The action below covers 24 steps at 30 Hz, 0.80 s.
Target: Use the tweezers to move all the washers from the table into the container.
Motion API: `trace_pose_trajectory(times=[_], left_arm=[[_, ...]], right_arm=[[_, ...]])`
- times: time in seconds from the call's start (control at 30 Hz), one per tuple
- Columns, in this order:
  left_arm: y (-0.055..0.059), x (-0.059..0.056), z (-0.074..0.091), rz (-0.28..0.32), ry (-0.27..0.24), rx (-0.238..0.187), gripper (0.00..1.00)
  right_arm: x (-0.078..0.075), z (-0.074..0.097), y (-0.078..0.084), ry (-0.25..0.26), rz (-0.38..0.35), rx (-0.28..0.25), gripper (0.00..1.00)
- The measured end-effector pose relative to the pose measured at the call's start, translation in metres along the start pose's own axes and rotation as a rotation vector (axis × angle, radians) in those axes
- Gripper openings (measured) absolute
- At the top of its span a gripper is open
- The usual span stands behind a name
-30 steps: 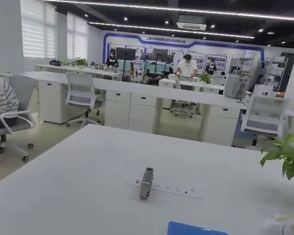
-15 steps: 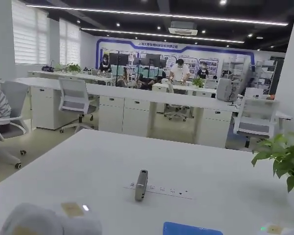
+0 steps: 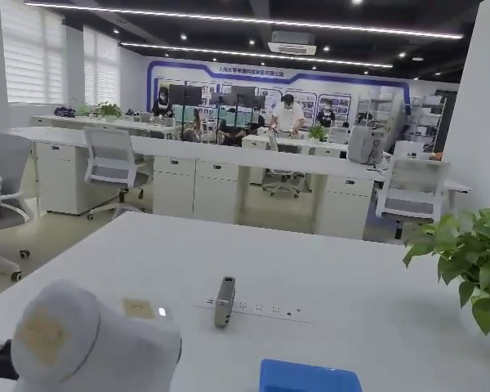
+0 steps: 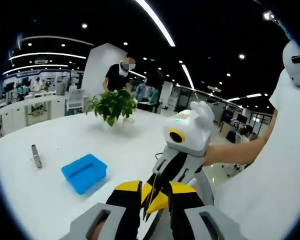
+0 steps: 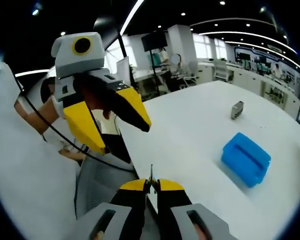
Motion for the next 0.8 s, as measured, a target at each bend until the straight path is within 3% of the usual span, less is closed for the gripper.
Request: trace_pose_trajectory(times=[0.13, 0.2, 0.23, 0.3, 0.47, 0.5, 0.6, 0.8], left_arm=[[-0.001, -0.003, -0.010, -0.099, 0.023, 0.025, 0.12], [-0.003, -0.002, -0.015, -0.097, 0.041, 0.020, 0.09], [-0.003, -0.004, -0.018, -0.114, 0.071, 0.030, 0.09], [-0.003, -0.005, -0.024, -0.148, 0.085, 0.051, 0.07], [-0.006, -0.006, -0.029, -0.204, 0.102, 0.053, 0.00], [-0.007, -0.004, -0.029, -0.244, 0.100, 0.053, 0.00], [-0.008, -0.002, -0.028, -0.240, 0.116, 0.049, 0.00], [-0.012, 0.006, -0.028, -0.298, 0.123, 0.052, 0.00]], right_arm=[[0.005, 0.000, 0.004, -0.015, 0.057, 0.055, 0.03], [0.007, -0.001, 0.006, -0.019, 0.119, 0.088, 0.03], [0.006, -0.002, 0.006, -0.012, 0.128, 0.098, 0.03], [0.006, -0.003, 0.005, -0.007, 0.154, 0.112, 0.03], [0.004, -0.002, 0.003, -0.021, 0.174, 0.106, 0.03], [0.003, -0.001, 0.002, -0.027, 0.178, 0.098, 0.03], [0.002, 0.000, 0.002, -0.042, 0.176, 0.083, 0.03], [-0.007, 0.000, 0.000, -0.054, 0.202, 0.038, 0.05]])
Point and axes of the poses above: the centre of the closed fingertips' face, and the gripper's own axes: z roughly backward along the fingers, x roughly to its left, y roughly out of its underside, the point moved 5 cm from there along z, roughly backward along the fingers, and after that the axes turned 14 degrees about x, right-handed, at the moved point
